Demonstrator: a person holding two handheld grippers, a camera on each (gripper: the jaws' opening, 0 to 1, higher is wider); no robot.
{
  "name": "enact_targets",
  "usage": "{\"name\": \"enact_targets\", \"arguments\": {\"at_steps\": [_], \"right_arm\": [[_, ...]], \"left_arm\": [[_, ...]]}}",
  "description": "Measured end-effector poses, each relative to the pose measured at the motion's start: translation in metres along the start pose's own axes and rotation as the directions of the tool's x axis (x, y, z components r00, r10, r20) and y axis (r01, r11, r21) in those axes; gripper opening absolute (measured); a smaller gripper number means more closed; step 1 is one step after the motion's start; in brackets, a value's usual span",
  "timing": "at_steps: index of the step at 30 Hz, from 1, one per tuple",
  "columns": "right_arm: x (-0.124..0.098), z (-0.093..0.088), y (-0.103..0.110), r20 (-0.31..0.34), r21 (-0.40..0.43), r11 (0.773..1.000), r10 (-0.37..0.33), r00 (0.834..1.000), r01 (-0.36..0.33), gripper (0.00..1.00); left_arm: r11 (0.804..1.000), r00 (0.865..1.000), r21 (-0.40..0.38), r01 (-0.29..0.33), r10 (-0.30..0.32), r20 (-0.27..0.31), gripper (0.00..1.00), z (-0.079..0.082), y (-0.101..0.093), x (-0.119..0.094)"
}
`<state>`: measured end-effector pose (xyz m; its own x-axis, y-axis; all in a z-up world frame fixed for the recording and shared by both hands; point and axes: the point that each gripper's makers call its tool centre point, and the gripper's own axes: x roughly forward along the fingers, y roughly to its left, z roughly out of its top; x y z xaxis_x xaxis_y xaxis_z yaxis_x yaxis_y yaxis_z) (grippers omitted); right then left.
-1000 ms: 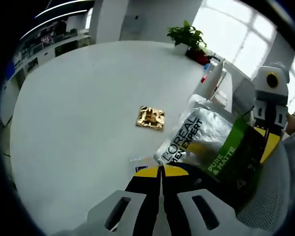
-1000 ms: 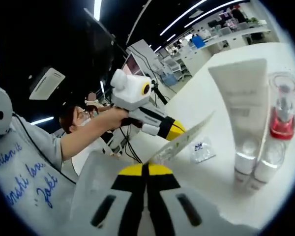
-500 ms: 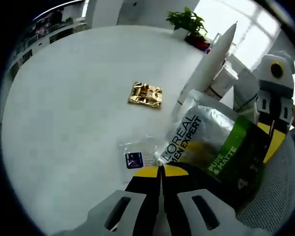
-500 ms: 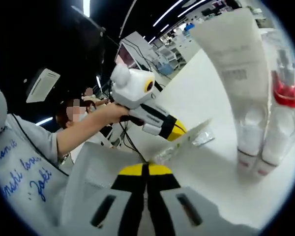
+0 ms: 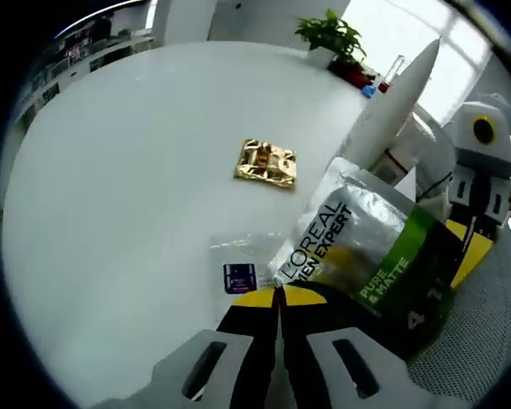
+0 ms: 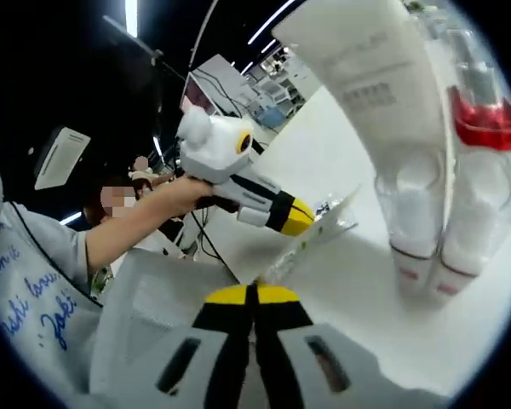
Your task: Arrange the skincare products in the storage area until every visible bottle or jar stands upright without overlapping.
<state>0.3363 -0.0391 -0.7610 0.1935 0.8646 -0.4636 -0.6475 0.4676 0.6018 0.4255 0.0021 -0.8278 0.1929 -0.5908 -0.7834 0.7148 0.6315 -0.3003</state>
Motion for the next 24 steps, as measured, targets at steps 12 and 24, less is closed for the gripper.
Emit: {"name": "enact_targets", "arguments": {"at_steps": [12,24], "right_arm": [[0.007,-0.002,-0.02,-0.071,-0.116,0.99,-0.094,0.993,0.085,0.02],[0.006,-0.024,-0.041,-0.168,-0.221,0.963,-0.196,0.966,0.157,0.1]], "left_arm": [[1.0,1.0,-0.018,-0.014,0.014,0.018,0.0,0.015,0.018,0.004],[0.999,0.999,-0.021,-0.029,0.029,0.023,0.0,0.024,0.028,0.007]]}}
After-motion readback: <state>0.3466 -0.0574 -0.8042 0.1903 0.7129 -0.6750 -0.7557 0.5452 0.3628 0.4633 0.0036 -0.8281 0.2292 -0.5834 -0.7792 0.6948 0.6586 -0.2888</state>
